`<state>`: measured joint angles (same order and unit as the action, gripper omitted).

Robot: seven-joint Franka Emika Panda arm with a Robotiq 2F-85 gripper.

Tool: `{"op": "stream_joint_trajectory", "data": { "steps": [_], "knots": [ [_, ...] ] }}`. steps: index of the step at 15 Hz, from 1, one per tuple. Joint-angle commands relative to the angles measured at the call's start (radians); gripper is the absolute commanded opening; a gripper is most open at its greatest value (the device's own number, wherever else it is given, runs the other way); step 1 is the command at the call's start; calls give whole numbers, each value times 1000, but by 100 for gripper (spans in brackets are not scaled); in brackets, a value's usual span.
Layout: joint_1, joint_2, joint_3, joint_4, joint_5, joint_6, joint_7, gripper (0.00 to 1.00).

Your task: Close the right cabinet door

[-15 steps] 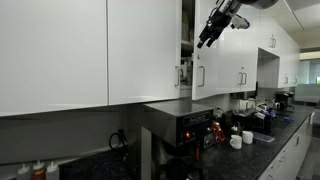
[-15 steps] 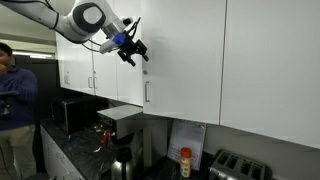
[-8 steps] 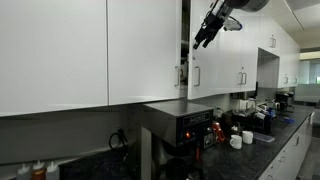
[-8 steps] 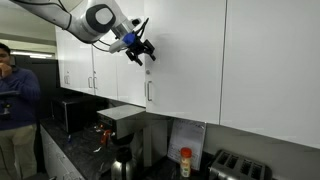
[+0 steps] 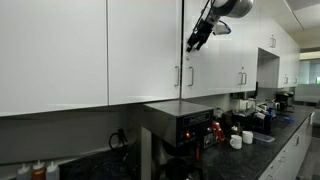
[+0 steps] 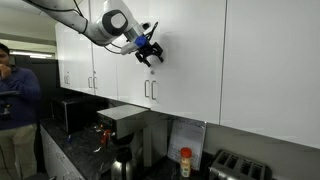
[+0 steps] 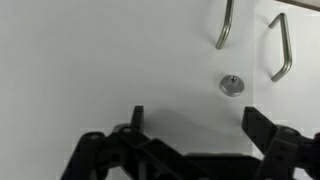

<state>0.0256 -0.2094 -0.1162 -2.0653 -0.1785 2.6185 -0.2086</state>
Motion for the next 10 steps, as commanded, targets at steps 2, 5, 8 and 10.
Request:
{"op": "stream_joint_trajectory", "data": {
  "steps": [2, 5, 8, 10],
  "knots": [
    [-29, 57, 17, 70, -1, -23, -18, 100],
    [-37, 73, 18, 89, -10, -22, -11, 100],
    [-48, 81, 17, 96, -24, -25, -4, 100],
    [-57, 88, 19, 102, -41, -28, 4, 100]
  ]
}}
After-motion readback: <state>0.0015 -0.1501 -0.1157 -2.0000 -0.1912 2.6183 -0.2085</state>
